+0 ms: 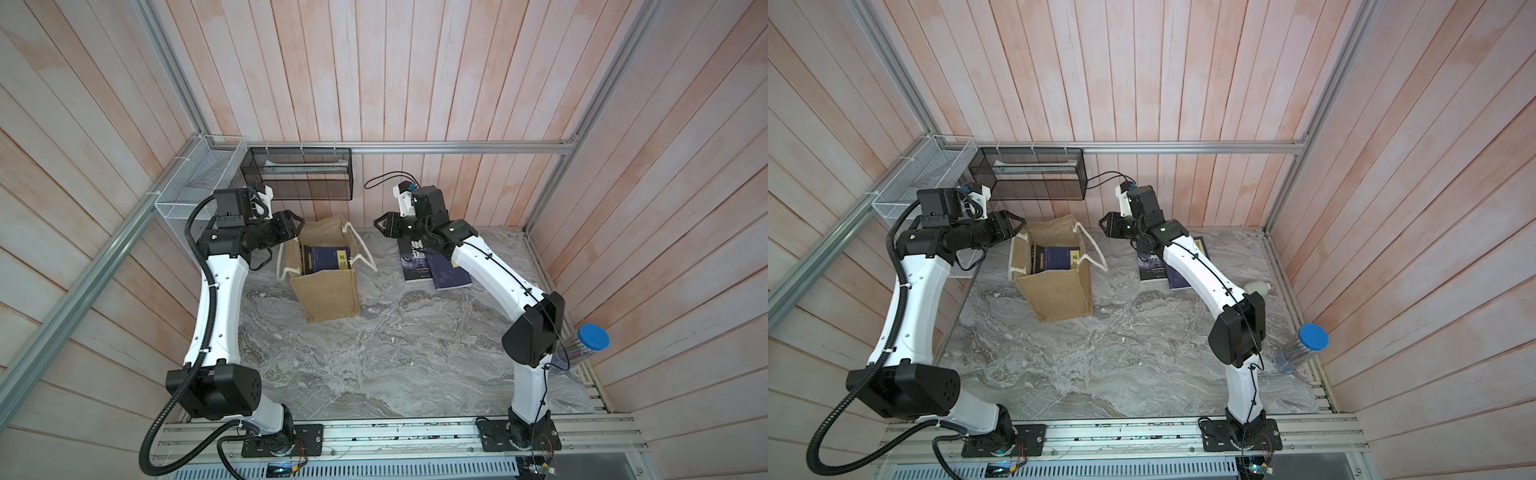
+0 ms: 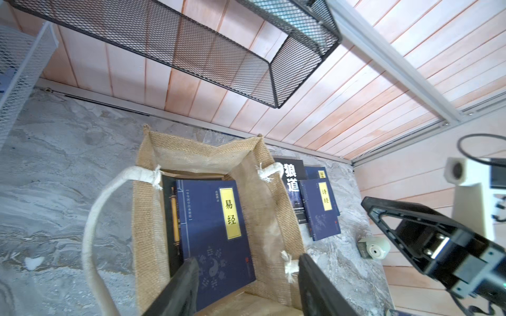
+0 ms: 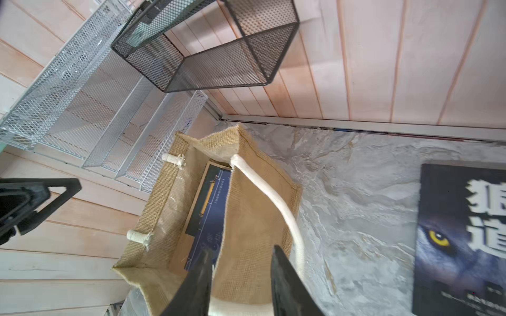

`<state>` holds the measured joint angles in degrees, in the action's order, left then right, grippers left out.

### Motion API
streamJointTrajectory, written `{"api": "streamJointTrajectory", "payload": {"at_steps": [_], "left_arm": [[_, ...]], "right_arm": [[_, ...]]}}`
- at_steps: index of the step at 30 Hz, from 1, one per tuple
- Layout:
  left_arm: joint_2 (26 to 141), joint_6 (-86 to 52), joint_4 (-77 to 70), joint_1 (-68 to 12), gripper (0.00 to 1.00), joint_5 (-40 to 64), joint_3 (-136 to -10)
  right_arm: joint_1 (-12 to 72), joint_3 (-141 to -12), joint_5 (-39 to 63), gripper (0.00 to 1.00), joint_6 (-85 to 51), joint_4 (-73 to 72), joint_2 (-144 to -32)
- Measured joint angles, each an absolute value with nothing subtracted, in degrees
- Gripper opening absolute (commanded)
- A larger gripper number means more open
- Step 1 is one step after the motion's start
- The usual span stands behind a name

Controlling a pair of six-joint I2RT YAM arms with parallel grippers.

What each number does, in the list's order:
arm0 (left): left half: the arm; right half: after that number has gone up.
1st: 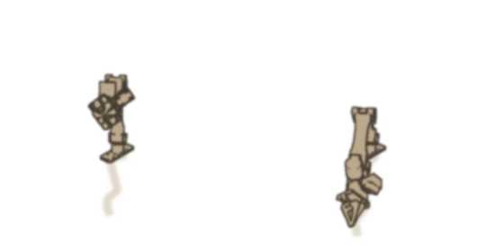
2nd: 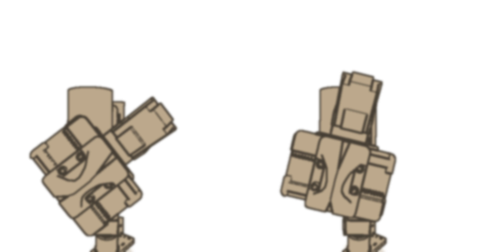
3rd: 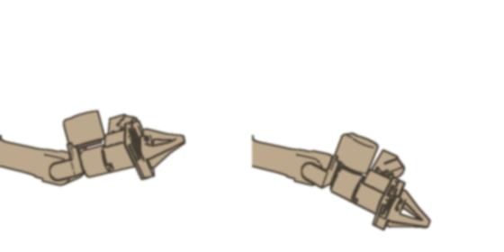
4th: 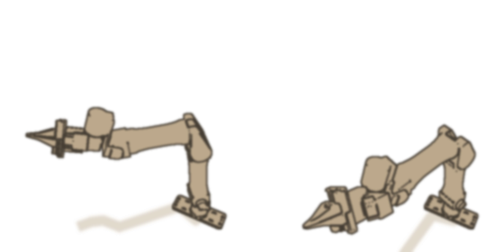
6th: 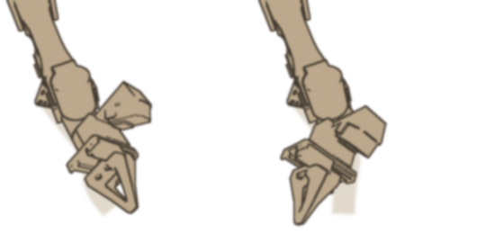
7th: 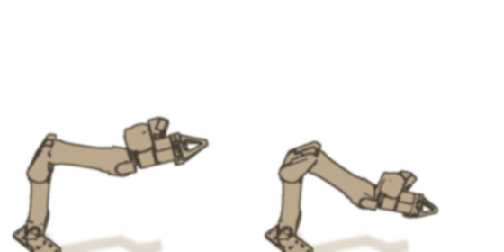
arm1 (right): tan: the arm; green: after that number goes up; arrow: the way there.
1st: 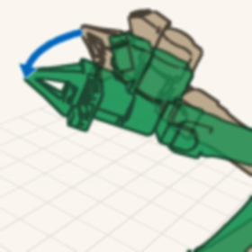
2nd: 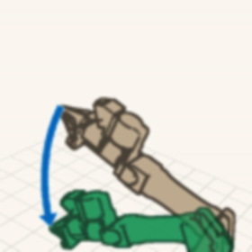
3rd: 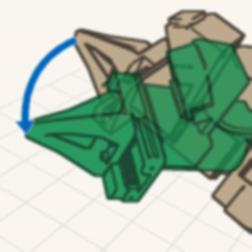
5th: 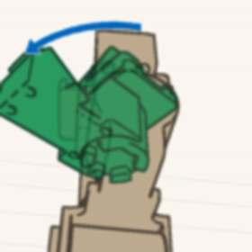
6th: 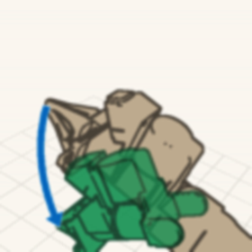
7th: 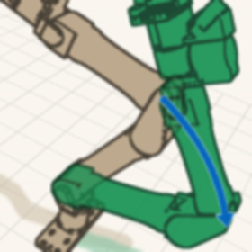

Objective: Put the books into the canvas bag
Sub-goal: Place the book in the canvas bag, then pick up the book from the book.

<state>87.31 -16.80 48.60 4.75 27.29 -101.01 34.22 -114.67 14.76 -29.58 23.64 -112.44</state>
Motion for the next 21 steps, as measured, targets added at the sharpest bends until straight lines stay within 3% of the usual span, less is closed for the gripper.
{"api": "streamJointTrajectory", "payload": {"at_steps": [10,21], "left_arm": [[90.26,-24.86,35.90,-16.29,0.57,24.64,-90.96],[107.24,-33.61,17.89,-31.99,0.56,20.01,-91.96]], "right_arm": [[17.10,-90.48,12.60,0.43,-28.86,17.47,-104.16],[7.55,-87.72,9.87,0.50,-27.09,11.40,-110.96]]}}
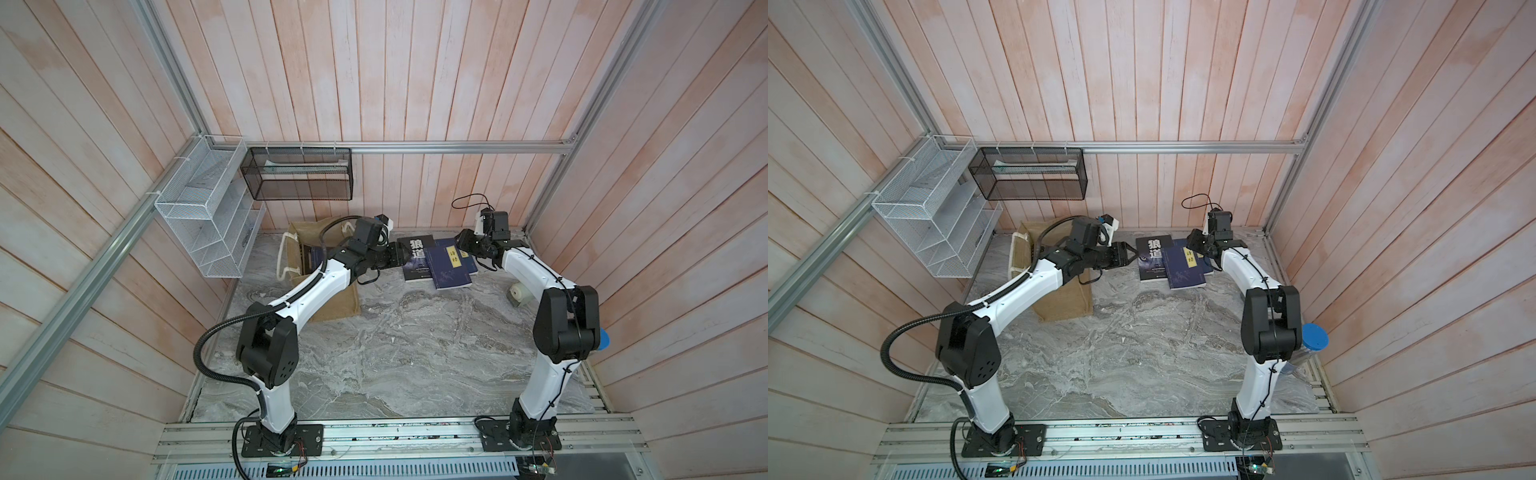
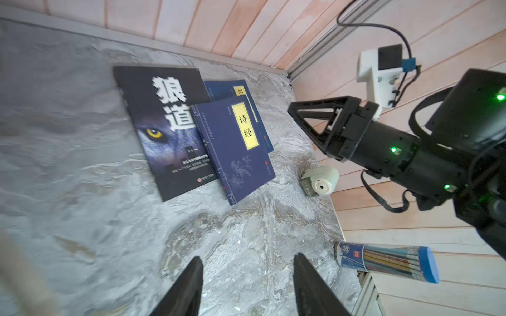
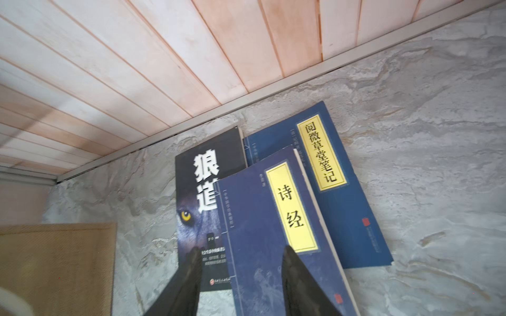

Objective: Put the books into the canvas bag
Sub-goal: Pick up the book from the book.

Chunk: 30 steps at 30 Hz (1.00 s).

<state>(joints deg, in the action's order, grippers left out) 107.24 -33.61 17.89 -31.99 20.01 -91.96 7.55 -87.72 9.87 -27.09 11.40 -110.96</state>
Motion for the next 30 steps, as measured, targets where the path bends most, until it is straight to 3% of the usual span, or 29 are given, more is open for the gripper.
{"api": "streamJointTrajectory", "payload": {"at_steps": [8,15,30], "left_arm": [[118.10,-42.41,3.25,-34.48,0.55,20.51,-91.48],[127.22,-48.25,-2.74,-35.16,0.55,20.82,-91.48],[137.38,-59.81,-11.94,-37.56,0.55,26.81,-93.93]], "right_arm": [[4.32,-88.68,9.02,0.50,-26.26,10.83,-120.27],[3.88,-88.71,9.23,0.49,-24.38,10.98,-121.89],[4.97,-84.44,13.13,0.36,-23.81,10.55,-122.34]]}}
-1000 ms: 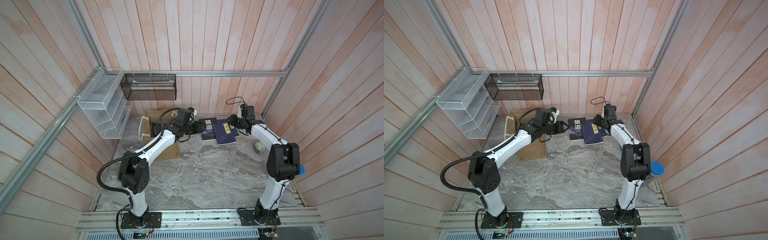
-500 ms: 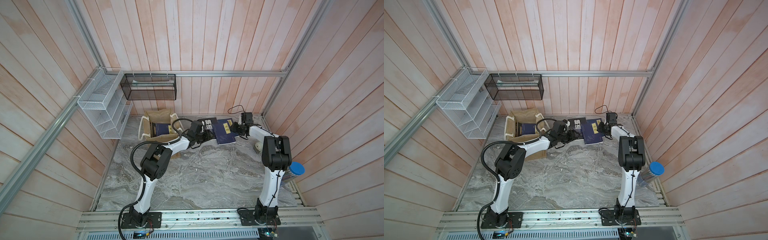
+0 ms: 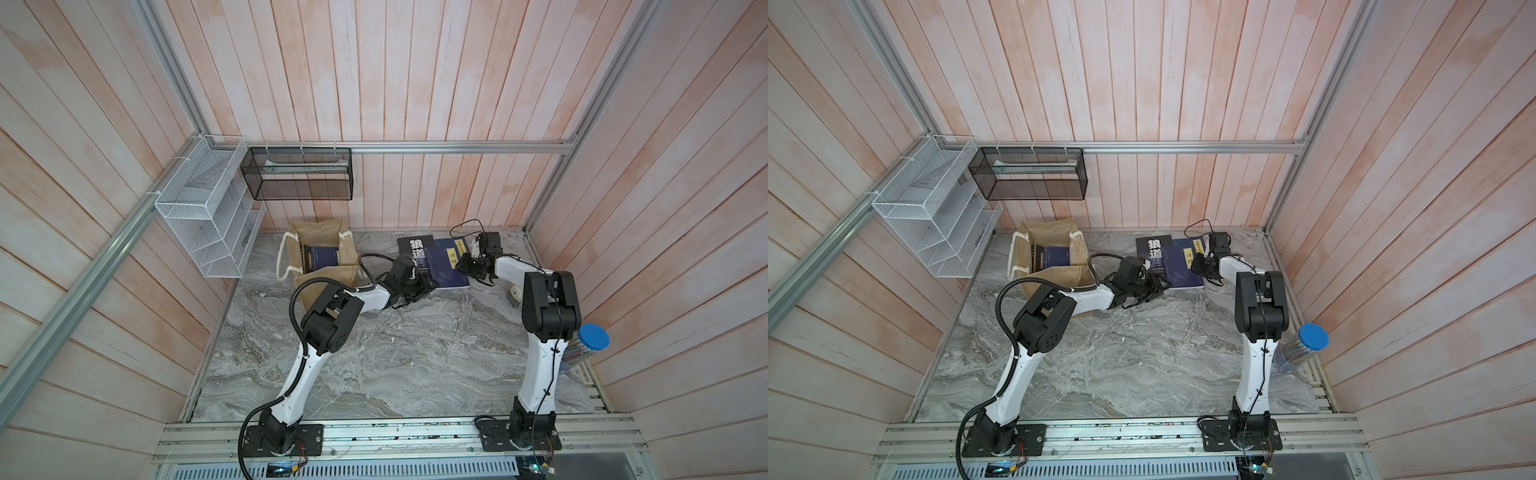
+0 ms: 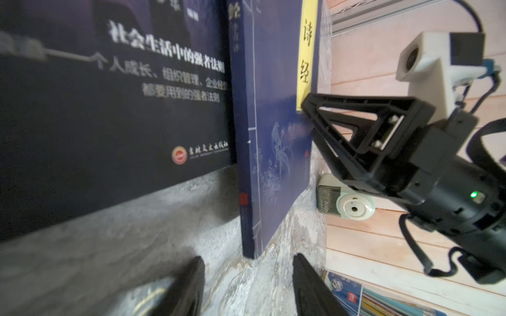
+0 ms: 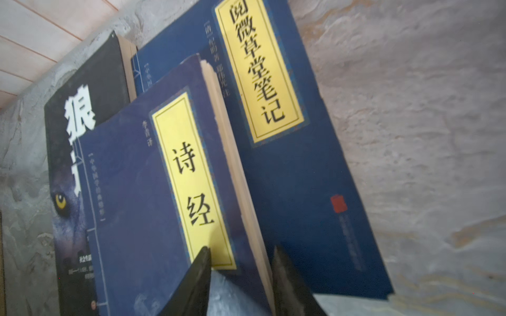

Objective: Put the books into the canvas bag
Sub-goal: Pick up the book from the book.

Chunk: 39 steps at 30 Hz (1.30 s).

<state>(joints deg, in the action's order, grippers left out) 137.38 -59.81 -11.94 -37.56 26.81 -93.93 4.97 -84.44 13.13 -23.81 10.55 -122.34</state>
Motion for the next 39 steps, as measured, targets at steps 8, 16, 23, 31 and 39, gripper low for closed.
{"api": "streamJointTrajectory", "payload": {"at_steps": [8,16,23,31,39], "left_arm": [[140.46,-60.07,-13.39,-37.50,0.28,31.53,-97.19],[134.10,-56.77,-17.52,-36.82,0.02,31.46,-85.01],[120.60,-50.59,-17.80,-36.69,0.01,30.83,-74.02],[106.21,-42.52,-17.26,-36.27,0.01,31.75,-69.87],[98.67,-44.88,-24.67,-35.24,0.00,37.60,-65.28]], "right_arm": [[7.84,-79.29,13.61,0.34,-24.05,8.21,-119.39],[10.50,-69.78,13.85,0.44,-24.84,8.78,-111.18],[10.28,-60.47,16.58,0.51,-27.81,7.09,-95.98],[6.98,-48.60,25.89,0.60,-40.34,-7.27,-77.69],[7.05,-48.49,34.81,0.60,-48.75,-17.08,-77.08]]}}
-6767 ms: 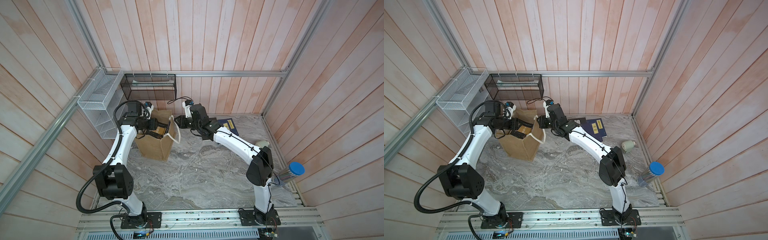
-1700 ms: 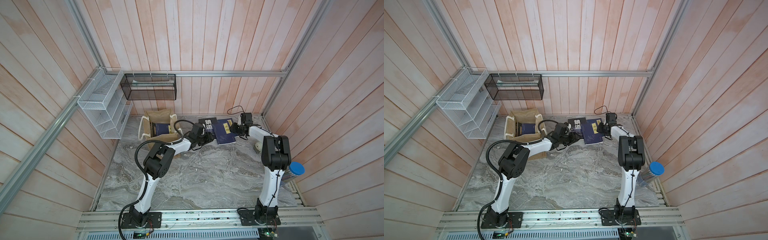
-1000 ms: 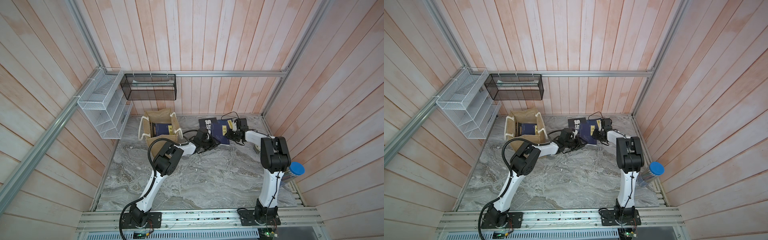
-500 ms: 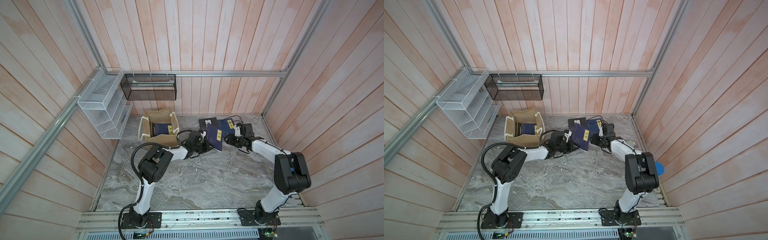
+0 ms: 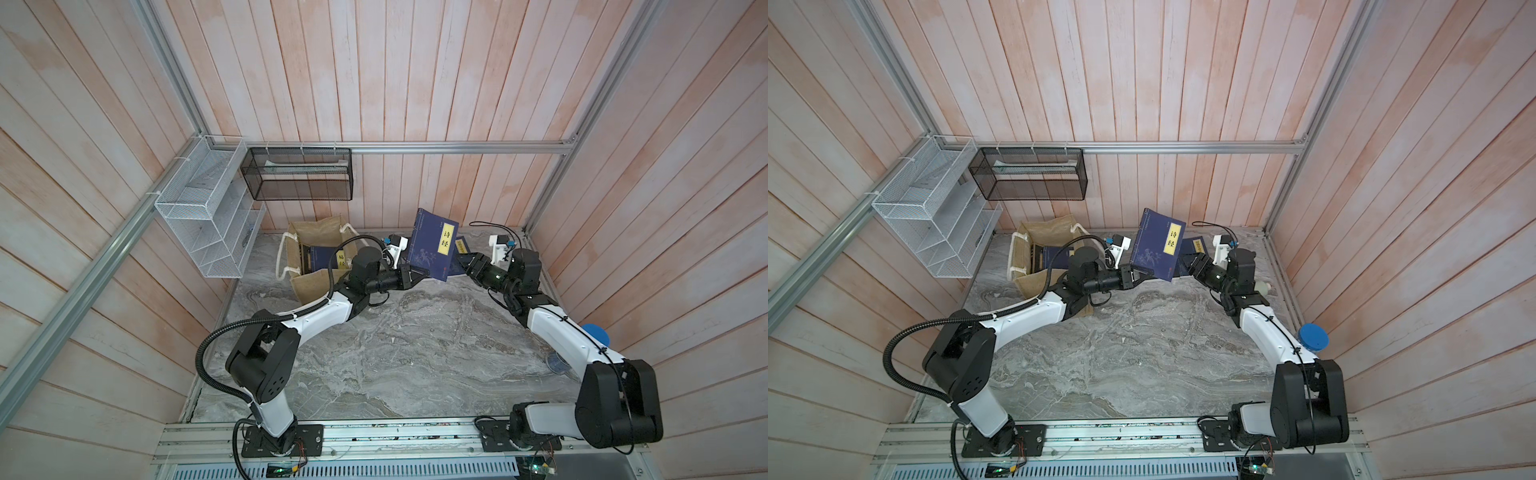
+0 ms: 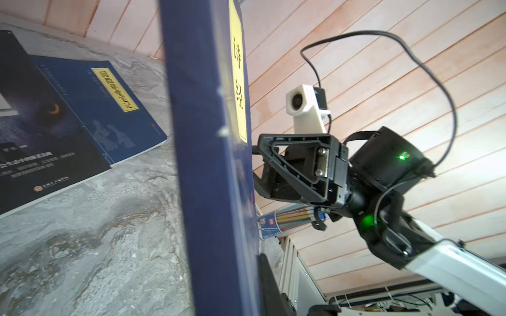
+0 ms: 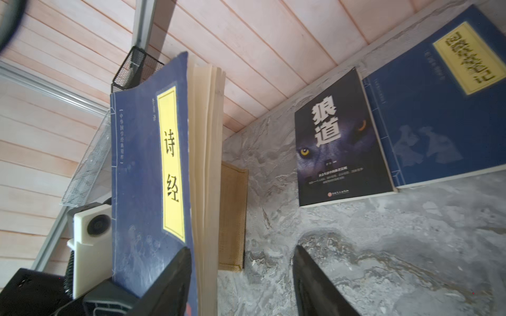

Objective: Put the books into the canvas bag
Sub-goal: Pick up the book from the book.

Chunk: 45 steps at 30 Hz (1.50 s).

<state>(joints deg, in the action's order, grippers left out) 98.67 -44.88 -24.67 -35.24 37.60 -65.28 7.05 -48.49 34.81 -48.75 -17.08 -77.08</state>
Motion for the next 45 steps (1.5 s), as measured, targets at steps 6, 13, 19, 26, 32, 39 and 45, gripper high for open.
{"api": "streamJointTrajectory", "payload": {"at_steps": [6,13,19,26,32,39,45], "left_arm": [[97.56,-48.21,-27.03,-35.27,0.00,40.62,-63.83],[97.25,-52.14,-29.67,-35.27,0.00,43.07,-62.22],[96.62,-54.72,-32.23,-35.14,0.00,44.38,-61.14],[94.59,-55.83,-32.14,-34.92,0.07,44.56,-59.44],[92.62,-54.37,-30.04,-34.63,0.47,44.84,-58.78],[89.56,-55.20,-29.10,-27.83,0.52,45.25,-56.97],[91.13,-56.99,-29.36,-26.30,0.41,46.68,-56.99]], "right_arm": [[8.19,-47.90,38.54,0.60,-52.80,-21.96,-77.08],[9.15,-47.81,40.80,0.60,-55.00,-24.77,-77.08],[9.17,-47.62,44.10,0.25,-58.85,-31.00,-78.74],[9.26,-46.44,46.74,0.00,-61.69,-36.01,-79.59],[9.34,-46.44,47.05,0.00,-58.92,-33.69,-77.97],[10.74,-47.11,48.45,0.00,-53.43,-28.45,-77.34],[14.06,-47.22,49.67,0.00,-50.52,-25.65,-77.34]]}}
